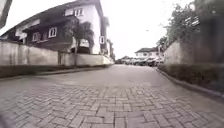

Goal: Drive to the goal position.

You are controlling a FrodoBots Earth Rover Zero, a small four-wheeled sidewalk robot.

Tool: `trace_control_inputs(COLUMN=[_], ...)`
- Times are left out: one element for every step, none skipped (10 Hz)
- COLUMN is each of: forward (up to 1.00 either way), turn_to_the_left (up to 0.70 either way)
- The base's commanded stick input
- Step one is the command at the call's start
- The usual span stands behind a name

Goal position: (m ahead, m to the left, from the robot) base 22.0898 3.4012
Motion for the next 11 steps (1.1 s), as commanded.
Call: trace_control_inputs(forward=[0.7,0.7,0.7,0.7,0.7,0.7,0.7,0.7,0.7,0.7,0.7], turn_to_the_left=[0.0,0.0,0.0,0.0,0.0,0.0,0.0,0.0,0.0,0.0,0.0])
